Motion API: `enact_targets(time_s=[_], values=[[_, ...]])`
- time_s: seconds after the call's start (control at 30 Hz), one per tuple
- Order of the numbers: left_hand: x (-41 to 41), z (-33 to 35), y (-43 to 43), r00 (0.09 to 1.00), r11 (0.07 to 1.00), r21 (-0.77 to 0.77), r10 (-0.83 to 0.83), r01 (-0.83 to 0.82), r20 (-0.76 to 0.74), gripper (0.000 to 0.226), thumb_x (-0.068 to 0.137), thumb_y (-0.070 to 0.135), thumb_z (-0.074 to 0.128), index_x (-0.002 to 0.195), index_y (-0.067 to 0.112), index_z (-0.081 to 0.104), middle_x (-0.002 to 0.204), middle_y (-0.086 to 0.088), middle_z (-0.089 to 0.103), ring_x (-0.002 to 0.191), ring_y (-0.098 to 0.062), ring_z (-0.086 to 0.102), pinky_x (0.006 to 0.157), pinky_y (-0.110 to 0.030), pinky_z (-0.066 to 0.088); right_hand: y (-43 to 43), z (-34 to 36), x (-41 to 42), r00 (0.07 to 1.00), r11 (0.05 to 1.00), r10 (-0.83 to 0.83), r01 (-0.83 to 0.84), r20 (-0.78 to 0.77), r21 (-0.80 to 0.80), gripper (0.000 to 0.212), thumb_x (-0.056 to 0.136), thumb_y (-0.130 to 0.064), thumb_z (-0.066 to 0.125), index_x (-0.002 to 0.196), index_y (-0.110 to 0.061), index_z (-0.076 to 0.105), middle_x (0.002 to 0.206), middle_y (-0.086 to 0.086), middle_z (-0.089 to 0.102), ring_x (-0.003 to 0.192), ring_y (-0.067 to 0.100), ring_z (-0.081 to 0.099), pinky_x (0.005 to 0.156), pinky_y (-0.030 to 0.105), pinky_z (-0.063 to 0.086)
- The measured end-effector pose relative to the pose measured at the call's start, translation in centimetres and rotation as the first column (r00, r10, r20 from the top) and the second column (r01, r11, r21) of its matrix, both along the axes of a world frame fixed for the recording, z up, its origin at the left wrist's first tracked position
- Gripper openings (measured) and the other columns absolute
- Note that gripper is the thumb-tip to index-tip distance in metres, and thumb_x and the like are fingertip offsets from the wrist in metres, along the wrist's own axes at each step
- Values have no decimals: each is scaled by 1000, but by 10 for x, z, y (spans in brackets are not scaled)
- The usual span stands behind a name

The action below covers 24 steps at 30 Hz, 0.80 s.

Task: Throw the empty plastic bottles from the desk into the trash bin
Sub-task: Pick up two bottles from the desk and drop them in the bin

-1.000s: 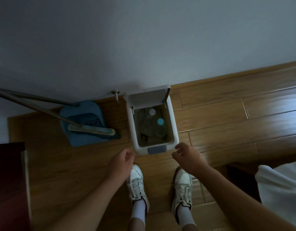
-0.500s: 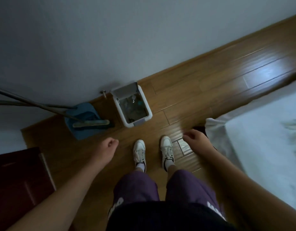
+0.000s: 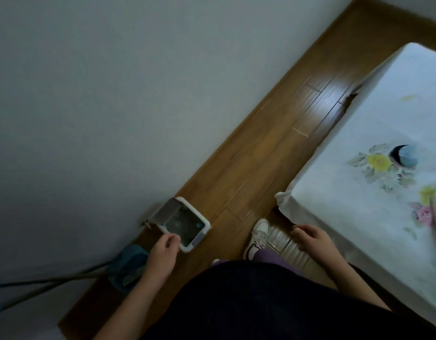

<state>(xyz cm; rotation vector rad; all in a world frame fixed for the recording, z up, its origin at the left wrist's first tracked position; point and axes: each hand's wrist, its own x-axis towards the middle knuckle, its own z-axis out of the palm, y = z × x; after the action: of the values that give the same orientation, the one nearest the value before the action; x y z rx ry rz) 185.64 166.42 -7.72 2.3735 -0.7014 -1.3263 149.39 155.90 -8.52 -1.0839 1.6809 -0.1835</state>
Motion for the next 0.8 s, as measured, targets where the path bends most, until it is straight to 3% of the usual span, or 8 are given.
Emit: enact_targets(time_s=[0.07,0.23,0.4,0.53,0.7,0.8], values=[[-2,-5,-32,998,998,-6,-64,64,23,20,99,41,48,92,31,64,94,1,70,89,-19,67,81,-42,57,-12,-7,-12,1000,999,-26,26,-1,19,23,96,-29,57,114,-18,65,102,3,70,92,18,67,87,39,57],[-9,-14,-89,993,994,-24,-103,105,55,29,100,32,51,81,19,69,84,-4,73,83,-25,70,83,-42,55,-57,-18,-39,999,998,20,-17,-47,65,22,95,-30,59,111,-16,67,94,2,70,84,14,66,66,25,49],[-9,-19,-129,997,999,13,-39,38,71,29,100,34,50,87,18,71,87,-2,74,81,-23,69,74,-38,51,-117,-12,-52,999,999,35,-35,-17,20,16,94,-33,57,103,-23,67,94,-2,71,89,16,69,87,43,58],[-8,-25,-177,994,996,38,-84,81,74,28,101,27,50,84,16,69,83,-6,73,72,-23,66,63,-33,46,-165,5,-48,999,999,-13,14,38,-34,12,98,-29,54,102,-23,64,97,0,71,93,17,68,89,39,57],[-2,-49,-260,993,990,94,-109,105,43,23,101,22,51,94,6,67,80,-11,70,64,-25,63,55,-30,43,-217,-2,-54,994,994,-108,108,32,-3,14,97,-27,54,104,-20,65,96,0,72,88,14,69,87,38,57],[-1,-59,-326,987,984,95,-157,153,31,22,101,23,52,91,11,67,84,-11,72,69,-28,67,60,-33,47,-253,-9,-62,980,980,-197,197,8,37,15,96,-25,56,101,-17,67,93,1,73,85,16,70,82,38,56]])
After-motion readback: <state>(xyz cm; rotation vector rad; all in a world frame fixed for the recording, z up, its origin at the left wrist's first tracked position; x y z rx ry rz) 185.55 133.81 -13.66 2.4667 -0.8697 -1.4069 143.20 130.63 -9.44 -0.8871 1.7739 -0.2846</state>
